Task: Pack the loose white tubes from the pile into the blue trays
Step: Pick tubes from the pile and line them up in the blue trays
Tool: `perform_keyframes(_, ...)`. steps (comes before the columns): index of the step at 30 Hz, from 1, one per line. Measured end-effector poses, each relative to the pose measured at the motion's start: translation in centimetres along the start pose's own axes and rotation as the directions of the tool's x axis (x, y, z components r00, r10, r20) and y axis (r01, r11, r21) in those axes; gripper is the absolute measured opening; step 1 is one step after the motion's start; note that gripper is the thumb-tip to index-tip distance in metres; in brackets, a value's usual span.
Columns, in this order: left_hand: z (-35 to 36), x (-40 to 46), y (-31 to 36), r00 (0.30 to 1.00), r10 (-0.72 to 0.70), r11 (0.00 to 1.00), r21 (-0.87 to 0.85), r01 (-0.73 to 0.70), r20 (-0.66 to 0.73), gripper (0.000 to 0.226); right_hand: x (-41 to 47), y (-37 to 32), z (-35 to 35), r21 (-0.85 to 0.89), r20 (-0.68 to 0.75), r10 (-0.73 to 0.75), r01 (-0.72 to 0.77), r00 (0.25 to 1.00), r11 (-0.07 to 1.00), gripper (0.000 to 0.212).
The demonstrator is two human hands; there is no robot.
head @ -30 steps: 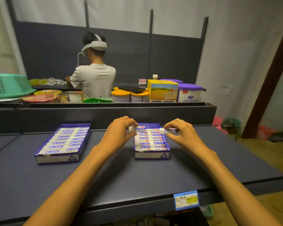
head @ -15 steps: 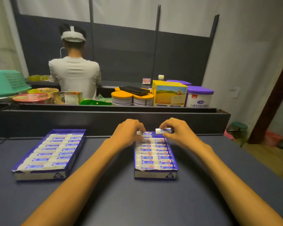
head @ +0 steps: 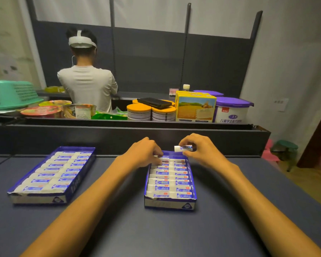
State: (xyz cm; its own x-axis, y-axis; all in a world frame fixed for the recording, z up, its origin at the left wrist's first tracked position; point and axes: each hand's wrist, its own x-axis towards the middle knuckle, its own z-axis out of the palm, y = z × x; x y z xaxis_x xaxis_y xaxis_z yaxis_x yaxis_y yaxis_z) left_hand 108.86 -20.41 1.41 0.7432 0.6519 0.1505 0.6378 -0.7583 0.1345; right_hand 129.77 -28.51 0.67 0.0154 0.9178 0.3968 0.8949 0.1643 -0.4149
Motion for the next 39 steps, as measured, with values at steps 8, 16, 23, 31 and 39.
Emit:
perform_keyframes(8,0.2,0.3,0.3,0.999,-0.014,1.000,-0.008,0.013,-0.044,0.032,0.0,0.7,0.2,-0.003,0.016,0.000,0.000,1.000,1.000,0.026)
perform_keyframes(16,0.5,0.2,0.3,0.998,-0.024,1.000,0.017,0.025,-0.050,0.034,-0.1,0.0,0.6,0.009,0.067,0.014,-0.015,0.998,1.000,0.025)
perform_keyframes(23,0.6,0.1,0.2,0.998,-0.012,1.000,-0.016,0.011,-0.056,0.036,0.3,-0.9,0.8,-0.060,0.155,0.045,-0.036,0.987,0.998,0.024)
perform_keyframes(31,0.9,0.1,-0.1,0.996,0.012,1.000,-0.019,-0.014,-0.086,0.030,0.4,-1.0,1.3,-0.078,0.233,0.071,-0.054,0.970,0.995,0.027)
perform_keyframes(39,0.9,0.2,0.0,0.995,0.013,1.000,-0.026,-0.016,-0.096,0.029,0.6,-1.2,1.0,-0.105,0.271,0.072,-0.045,0.960,0.993,0.028)
